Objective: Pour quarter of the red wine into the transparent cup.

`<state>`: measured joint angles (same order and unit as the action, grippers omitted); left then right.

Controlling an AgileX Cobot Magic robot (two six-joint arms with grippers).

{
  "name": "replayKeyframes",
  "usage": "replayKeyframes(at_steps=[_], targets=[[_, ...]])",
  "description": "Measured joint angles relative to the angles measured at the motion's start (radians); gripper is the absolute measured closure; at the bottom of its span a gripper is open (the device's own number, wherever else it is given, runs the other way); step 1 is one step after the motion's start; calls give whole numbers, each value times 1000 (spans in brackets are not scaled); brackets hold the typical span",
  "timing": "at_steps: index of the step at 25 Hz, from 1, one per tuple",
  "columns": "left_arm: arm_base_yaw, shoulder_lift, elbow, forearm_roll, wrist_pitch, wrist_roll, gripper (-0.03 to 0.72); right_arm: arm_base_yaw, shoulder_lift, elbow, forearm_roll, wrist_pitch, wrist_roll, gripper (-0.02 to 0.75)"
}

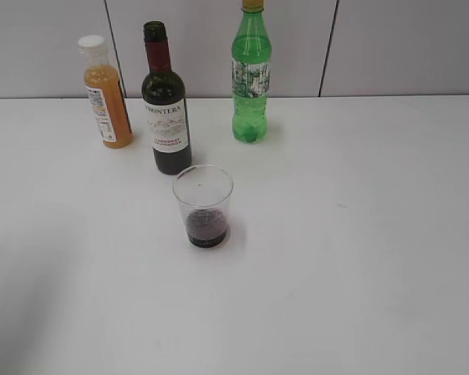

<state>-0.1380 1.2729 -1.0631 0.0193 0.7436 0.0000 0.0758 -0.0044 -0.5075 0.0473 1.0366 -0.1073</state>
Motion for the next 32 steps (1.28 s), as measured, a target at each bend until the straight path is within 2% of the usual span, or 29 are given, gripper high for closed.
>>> replayKeyframes(at_steps=[4,11,22,32], targets=[[23,-5,0,-19,269,58,89,0,0,0,0,-1,0,206],[29,-38,14,-202,446,157,97,0,0,0,0,-1,0,206],[30,-294,363,-216,441,163,97,0,0,0,0,0,0,206],[30,-631,531,-218,416,151,97,0,0,0,0,0,0,206]])
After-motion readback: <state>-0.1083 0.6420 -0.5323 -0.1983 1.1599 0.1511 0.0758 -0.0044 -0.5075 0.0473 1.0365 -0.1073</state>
